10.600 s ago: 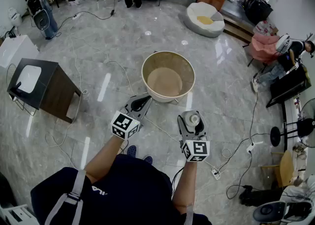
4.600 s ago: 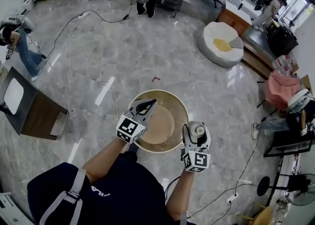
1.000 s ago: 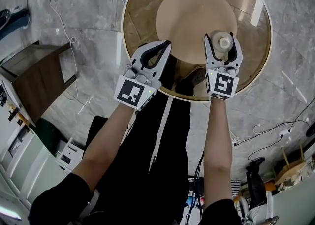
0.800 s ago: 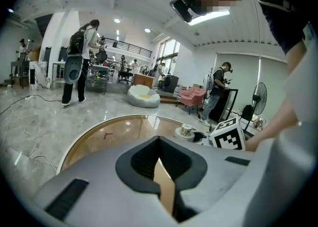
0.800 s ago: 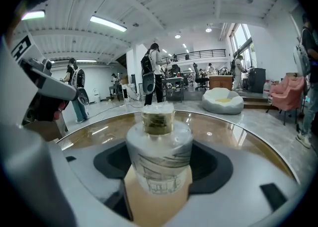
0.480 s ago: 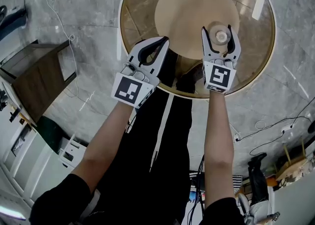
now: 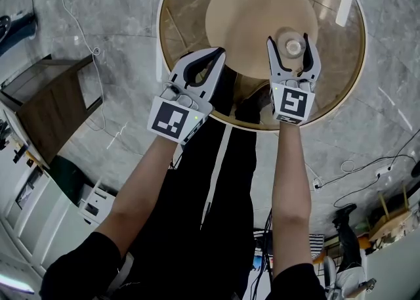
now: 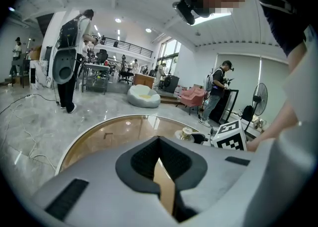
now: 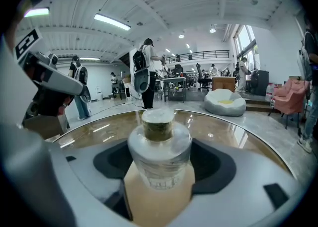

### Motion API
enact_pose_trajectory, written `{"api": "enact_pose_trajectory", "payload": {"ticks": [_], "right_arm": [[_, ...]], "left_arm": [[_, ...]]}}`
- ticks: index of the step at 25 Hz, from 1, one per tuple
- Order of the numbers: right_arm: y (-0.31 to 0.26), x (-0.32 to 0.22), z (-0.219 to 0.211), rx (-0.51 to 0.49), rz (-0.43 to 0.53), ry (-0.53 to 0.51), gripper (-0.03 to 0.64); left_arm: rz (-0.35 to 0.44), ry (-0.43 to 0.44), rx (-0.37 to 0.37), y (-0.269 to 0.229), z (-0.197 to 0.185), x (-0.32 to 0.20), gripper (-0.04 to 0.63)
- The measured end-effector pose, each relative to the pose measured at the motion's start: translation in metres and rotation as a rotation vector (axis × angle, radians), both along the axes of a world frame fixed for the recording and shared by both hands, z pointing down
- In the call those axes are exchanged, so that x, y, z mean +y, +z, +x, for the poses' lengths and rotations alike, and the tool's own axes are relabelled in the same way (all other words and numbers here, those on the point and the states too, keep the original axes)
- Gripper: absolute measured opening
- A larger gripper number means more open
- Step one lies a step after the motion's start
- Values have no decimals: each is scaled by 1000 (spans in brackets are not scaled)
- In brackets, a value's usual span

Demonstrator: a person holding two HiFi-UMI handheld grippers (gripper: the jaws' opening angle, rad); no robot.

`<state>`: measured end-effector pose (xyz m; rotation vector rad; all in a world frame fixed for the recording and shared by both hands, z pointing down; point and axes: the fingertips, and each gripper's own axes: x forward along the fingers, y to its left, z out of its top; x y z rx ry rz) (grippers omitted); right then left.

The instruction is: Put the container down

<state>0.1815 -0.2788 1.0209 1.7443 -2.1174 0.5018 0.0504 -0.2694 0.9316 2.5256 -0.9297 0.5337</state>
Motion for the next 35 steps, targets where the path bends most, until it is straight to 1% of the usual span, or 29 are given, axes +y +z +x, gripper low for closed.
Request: {"api": "enact_pose_trajectory", "payload": {"ticks": [6,10,13,15,17,19,23,29,35], "right_arm": [[-11,11,3,-2,3,-24,337],[-37,16,6,-13,25,-19,337],[-60,25,4,-14,30,-21,337],[-81,25,4,-16,60,-18,337],[-109,27,5,-21,92,-6,337],[-138,33,6,-23,106,-3,337],[-190,34,11,-29,154,12,337],[-258,52,20,-22,163,46,337],[-331,64,27,-5,204,72,337]], "left_arm": [[2,-6,2,-4,2,3,25],[8,7,7,-14,8,3,25],[25,9,12,-30,9,0,25],[47,11,19,-44,12,-5,25],[51,19,23,-58,15,-4,25],[56,28,24,-74,17,0,25],[99,37,38,-112,23,-6,25],[116,57,55,-172,28,4,25],[145,91,59,-235,31,13,25]]}}
